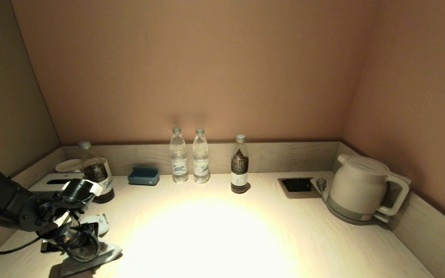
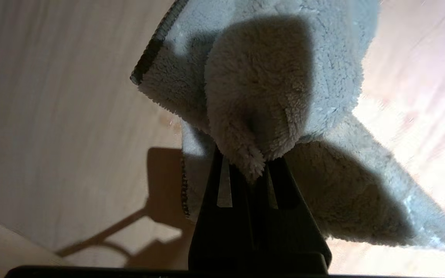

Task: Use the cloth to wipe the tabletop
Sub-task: Sweep the stains on the table

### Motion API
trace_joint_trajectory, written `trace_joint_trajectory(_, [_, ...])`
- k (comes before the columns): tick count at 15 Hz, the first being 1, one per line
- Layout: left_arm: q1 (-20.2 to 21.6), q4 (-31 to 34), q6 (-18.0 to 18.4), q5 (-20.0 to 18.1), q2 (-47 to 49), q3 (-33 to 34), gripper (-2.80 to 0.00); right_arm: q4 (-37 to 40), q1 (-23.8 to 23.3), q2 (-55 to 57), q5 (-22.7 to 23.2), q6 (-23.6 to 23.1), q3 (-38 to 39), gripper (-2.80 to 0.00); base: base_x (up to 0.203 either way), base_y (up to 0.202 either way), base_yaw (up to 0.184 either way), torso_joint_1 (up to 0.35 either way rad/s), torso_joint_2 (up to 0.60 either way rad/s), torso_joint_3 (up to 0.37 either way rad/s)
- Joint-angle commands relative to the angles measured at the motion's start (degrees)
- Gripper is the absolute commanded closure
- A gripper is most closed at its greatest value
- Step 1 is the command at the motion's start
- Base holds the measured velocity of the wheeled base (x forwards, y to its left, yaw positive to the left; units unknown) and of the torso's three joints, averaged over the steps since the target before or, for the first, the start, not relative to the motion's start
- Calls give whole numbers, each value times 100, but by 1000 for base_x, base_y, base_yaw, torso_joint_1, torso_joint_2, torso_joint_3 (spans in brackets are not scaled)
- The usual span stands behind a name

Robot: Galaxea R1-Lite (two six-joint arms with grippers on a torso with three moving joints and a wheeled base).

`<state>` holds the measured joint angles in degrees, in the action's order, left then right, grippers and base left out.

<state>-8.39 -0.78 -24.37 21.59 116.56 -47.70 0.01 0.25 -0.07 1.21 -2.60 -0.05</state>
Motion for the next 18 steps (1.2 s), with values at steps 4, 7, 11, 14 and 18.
trace_joint_trajectory(4, [168,-31,-37,-32,-349,609,0,-1,10,7,2,-4,5,0,0,0,0,0,0,0])
trace_joint_trajectory(7, [100,-212,-56,-225,-536,1297,0,2,10,7,2,-4,-1,0,0,0,0,0,0,0])
trace_joint_trajectory(11, [-198,-309,-261,-533,-555,1421,0,-1,10,7,2,-4,5,0,0,0,0,0,0,0])
trace_joint_trajectory(14, [-752,-317,-562,-797,-586,1300,0,-1,10,7,2,-4,5,0,0,0,0,0,0,0])
trace_joint_trajectory(18, [-1783,-272,-908,-844,-516,815,0,-1,10,7,2,-4,5,0,0,0,0,0,0,0])
